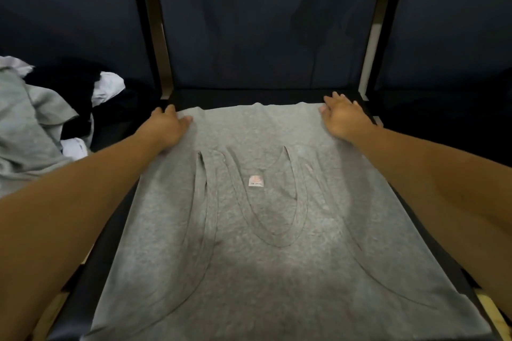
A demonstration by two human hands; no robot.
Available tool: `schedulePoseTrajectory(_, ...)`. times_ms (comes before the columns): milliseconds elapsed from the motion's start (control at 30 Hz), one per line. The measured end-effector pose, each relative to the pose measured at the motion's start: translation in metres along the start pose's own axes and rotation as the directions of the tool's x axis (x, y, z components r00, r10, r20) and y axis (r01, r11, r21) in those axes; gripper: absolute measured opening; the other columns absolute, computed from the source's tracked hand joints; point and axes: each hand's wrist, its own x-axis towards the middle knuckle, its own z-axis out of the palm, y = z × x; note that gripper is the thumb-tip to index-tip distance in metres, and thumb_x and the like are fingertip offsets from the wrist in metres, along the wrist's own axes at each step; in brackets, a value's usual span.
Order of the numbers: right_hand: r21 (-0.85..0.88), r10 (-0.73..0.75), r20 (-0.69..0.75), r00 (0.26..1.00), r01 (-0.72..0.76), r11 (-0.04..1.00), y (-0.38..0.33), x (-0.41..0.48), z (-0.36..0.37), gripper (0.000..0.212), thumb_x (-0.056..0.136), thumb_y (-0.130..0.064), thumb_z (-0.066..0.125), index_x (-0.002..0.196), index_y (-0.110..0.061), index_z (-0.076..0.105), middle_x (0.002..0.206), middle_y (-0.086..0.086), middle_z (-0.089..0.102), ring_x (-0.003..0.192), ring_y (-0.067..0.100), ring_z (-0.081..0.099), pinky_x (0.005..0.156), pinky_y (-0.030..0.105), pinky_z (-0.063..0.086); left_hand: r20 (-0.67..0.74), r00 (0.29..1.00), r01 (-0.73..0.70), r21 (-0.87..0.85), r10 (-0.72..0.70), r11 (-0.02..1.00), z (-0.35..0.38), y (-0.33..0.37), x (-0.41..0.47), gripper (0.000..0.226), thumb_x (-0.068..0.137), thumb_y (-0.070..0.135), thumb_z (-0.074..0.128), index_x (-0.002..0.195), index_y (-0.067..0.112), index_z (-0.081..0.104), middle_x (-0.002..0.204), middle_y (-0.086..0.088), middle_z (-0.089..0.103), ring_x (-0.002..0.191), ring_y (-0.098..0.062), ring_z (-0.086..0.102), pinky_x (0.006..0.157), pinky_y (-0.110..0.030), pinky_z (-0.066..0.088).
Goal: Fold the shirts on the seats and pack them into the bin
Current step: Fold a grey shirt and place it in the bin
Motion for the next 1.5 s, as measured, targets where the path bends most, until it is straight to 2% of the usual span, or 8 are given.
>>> schedulePoseTrajectory(133, -0.026, -0.003, -0.054, 0.999, 0.001, 1.000, 0.008, 0.009, 0.006, 0.050, 0.110, -0.029, 0.024, 0.155, -0.006, 0.032, 0.166, 0.012, 0.021, 0.153, 0.027, 0.018, 0.124, 0.043, 0.011, -0.031, 0.993, -0.115, 0.036, 0.116, 0.993, 0.002, 0.000, 0.014, 0.063, 0.109, 0.042, 0.029, 0.159, 0.005, 0.018, 0.167, -0.020, 0.003, 0.155, -0.033, 0.001, 0.124, -0.046, 0.009)
schedulePoseTrajectory(233, 0.070, 0.007, -0.147, 0.989, 0.004, 0.998, 0.013, 0.009, 0.000, 0.038, 0.108, -0.023, 0.037, 0.134, 0.000, 0.053, 0.144, 0.019, 0.050, 0.134, 0.035, 0.045, 0.111, 0.041, 0.033, -0.059, 0.985, -0.160, 0.006, 0.160, 0.987, -0.002, 0.002, 0.022, 0.062, 0.107, 0.045, 0.037, 0.155, 0.006, 0.032, 0.165, -0.018, 0.018, 0.153, -0.031, 0.016, 0.122, -0.041, 0.017)
schedulePoseTrajectory(400, -0.097, -0.007, -0.250, 0.968, -0.018, 0.995, 0.017, 0.003, -0.006, 0.038, 0.107, -0.031, 0.043, 0.123, 0.002, 0.053, 0.126, 0.022, 0.051, 0.120, 0.039, 0.046, 0.101, 0.047, 0.038, -0.198, 0.957, -0.218, -0.006, 0.213, 0.976, -0.015, -0.001, 0.024, 0.030, 0.099, 0.036, 0.060, 0.101, 0.006, 0.060, 0.112, -0.016, 0.057, 0.105, -0.035, 0.057, 0.086, -0.041, 0.045)
schedulePoseTrajectory(567, 0.236, 0.095, -0.183, 0.979, -0.050, 0.971, 0.008, 0.003, -0.031, 0.025, 0.105, -0.030, 0.050, 0.112, -0.007, 0.045, 0.095, 0.010, 0.053, 0.086, 0.028, 0.054, 0.069, 0.037, 0.042, -0.218, 0.962, -0.188, -0.100, 0.163, 0.977, -0.039, 0.002, 0.012, 0.031, 0.102, 0.042, 0.053, 0.100, 0.011, 0.048, 0.087, -0.012, 0.057, 0.074, -0.025, 0.052, 0.063, -0.038, 0.040)
schedulePoseTrajectory(700, 0.473, 0.146, -0.192, 0.970, -0.039, 0.880, 0.002, -0.002, -0.054, 0.021, 0.097, -0.021, 0.064, 0.112, -0.016, 0.049, 0.099, 0.001, 0.050, 0.081, 0.016, 0.052, 0.066, 0.024, 0.042, -0.220, 0.967, -0.172, -0.185, 0.130, 0.968, -0.060, 0.007, 0.001, 0.034, 0.098, 0.044, 0.059, 0.110, 0.013, 0.052, 0.100, -0.007, 0.057, 0.086, -0.023, 0.055, 0.072, -0.036, 0.043)
schedulePoseTrajectory(833, 0.435, 0.124, -0.167, 0.978, -0.040, 0.900, -0.004, -0.013, -0.077, 0.027, 0.094, -0.015, 0.069, 0.118, -0.004, 0.064, 0.107, 0.009, 0.061, 0.100, 0.025, 0.062, 0.081, 0.034, 0.050, -0.216, 0.964, -0.203, -0.213, 0.157, 0.956, -0.083, 0.015, -0.019, 0.039, 0.098, 0.036, 0.063, 0.127, 0.011, 0.062, 0.117, -0.008, 0.062, 0.101, -0.023, 0.056, 0.086, -0.037, 0.046)
schedulePoseTrajectory(1167, 0.478, 0.127, -0.396, 0.910, 0.086, 0.874, -0.020, -0.087, -0.140, 0.015, 0.092, -0.020, 0.070, 0.102, -0.010, 0.064, 0.106, 0.007, 0.064, 0.095, 0.021, 0.062, 0.078, 0.033, 0.051, -0.444, 0.875, -0.363, -0.337, 0.193, 0.869, -0.137, 0.025, -0.100, 0.017, 0.095, 0.030, 0.069, 0.103, 0.017, 0.062, 0.091, 0.004, 0.060, 0.086, -0.015, 0.057, 0.072, -0.028, 0.043)
schedulePoseTrajectory(1500, 0.457, 0.068, -0.273, 0.960, 0.068, 0.887, 0.000, -0.221, -0.127, 0.017, 0.087, -0.022, 0.076, 0.090, -0.010, 0.063, 0.081, 0.001, 0.059, 0.073, 0.014, 0.055, 0.061, 0.027, 0.044, -0.327, 0.868, -0.461, -0.250, 0.374, 0.852, -0.119, -0.026, -0.217, 0.019, 0.090, 0.028, 0.074, 0.083, 0.025, 0.056, 0.081, 0.001, 0.058, 0.074, -0.014, 0.052, 0.068, -0.029, 0.043)
